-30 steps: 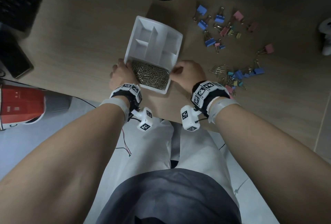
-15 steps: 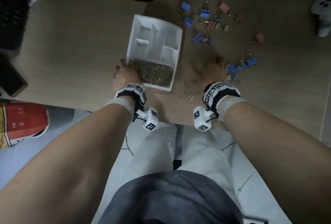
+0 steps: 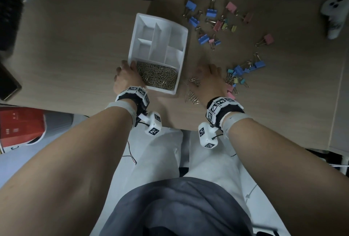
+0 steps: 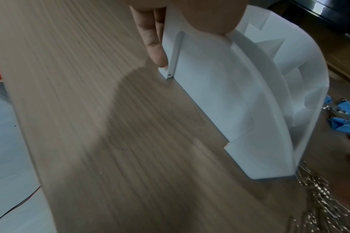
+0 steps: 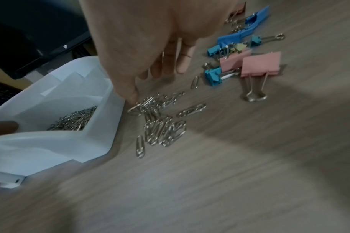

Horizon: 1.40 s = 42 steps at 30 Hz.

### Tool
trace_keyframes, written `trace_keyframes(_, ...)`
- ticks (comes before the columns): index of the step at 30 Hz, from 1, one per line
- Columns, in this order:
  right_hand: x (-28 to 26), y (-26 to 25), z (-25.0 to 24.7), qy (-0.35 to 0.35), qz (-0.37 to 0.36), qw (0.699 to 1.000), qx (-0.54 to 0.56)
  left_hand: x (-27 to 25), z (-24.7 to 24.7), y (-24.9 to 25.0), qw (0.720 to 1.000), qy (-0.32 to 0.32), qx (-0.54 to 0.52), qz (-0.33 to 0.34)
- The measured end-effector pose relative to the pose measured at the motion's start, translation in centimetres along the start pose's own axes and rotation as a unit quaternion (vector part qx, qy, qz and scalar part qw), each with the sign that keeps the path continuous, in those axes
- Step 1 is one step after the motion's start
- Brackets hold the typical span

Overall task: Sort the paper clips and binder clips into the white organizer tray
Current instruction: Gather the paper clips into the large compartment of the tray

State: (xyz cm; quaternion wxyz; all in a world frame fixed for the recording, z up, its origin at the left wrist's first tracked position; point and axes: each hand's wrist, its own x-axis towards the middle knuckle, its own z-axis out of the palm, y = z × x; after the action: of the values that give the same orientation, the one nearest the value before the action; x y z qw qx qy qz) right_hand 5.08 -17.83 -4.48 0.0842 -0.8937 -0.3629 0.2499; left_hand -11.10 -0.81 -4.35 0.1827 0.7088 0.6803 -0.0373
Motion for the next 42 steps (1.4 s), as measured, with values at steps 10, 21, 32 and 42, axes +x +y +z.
trace_keyframes(10, -1.6, -0.6, 0.3, -0.115, -0.051, 0.991, -0.053, 0.0, -0.1, -0.2, 1.000, -0.005, -0.007, 0.010)
trace_keyframes(21, 1.4, 0.4, -0.1, -0.096, -0.053, 0.993, 0.037, 0.1, -0.2, -0.3, 1.000, -0.015, -0.012, 0.008)
trace_keyframes(32, 1.2, -1.1, -0.8, -0.086, -0.031, 0.996, 0.019, 0.1, 0.2, -0.4, 1.000, 0.006, -0.008, 0.009)
trace_keyframes(42, 1.4, -1.7, -1.2, -0.070, -0.020, 0.996, 0.044, 0.0, 0.2, -0.4, 1.000, 0.008, -0.003, 0.013)
